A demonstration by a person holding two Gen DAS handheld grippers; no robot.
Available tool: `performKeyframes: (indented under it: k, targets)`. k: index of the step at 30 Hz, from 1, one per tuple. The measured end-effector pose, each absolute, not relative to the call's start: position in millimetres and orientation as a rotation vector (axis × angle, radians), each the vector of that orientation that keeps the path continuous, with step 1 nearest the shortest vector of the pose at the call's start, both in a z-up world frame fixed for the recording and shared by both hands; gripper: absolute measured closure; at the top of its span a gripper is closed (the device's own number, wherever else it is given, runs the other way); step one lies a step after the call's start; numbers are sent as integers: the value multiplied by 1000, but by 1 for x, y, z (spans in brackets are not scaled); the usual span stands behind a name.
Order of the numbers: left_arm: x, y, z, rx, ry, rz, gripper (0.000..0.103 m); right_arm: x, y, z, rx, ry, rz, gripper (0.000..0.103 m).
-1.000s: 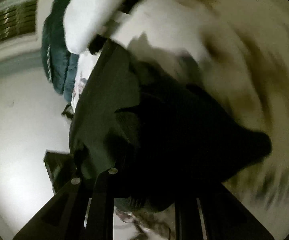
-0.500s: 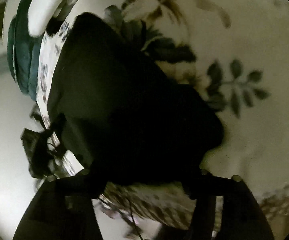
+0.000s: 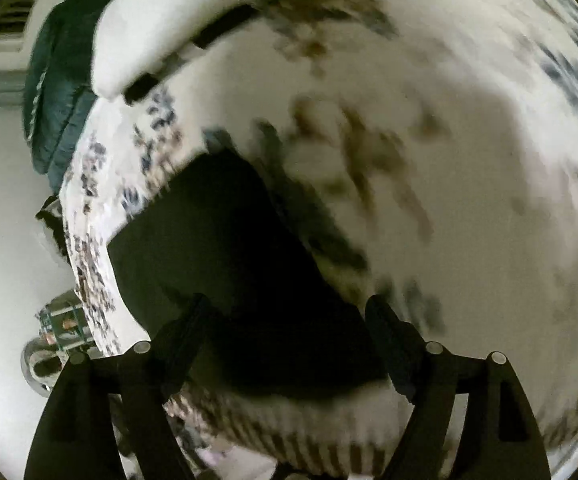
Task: Fold small clothes
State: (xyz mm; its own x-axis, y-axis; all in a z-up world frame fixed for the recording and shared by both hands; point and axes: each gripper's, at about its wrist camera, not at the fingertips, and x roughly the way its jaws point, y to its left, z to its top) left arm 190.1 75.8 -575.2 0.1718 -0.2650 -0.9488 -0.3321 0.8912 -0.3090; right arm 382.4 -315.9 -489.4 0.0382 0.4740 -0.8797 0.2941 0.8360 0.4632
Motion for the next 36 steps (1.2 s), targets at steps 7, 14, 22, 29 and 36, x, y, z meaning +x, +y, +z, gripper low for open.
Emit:
performKeyframes:
  k: [7,14,22,29,36]
  targets:
    - [191,93,-600,-763,1306,12,0,454,-272,-521,438,1545,261,46]
    - [200,90,-604,-769,1336,93,0,468,-273,-497,376,1427,227,99]
    - [212,88,-533,-561,1288,190,0,501,-272,-506,332,1469,215,99]
    - [213,82,-512,-488,1266,229,0,449,-304,-510,473,1607,259,53]
    - [190,64,-528,-472,1371,286,0,350,-307,-539,583,1782,289,53]
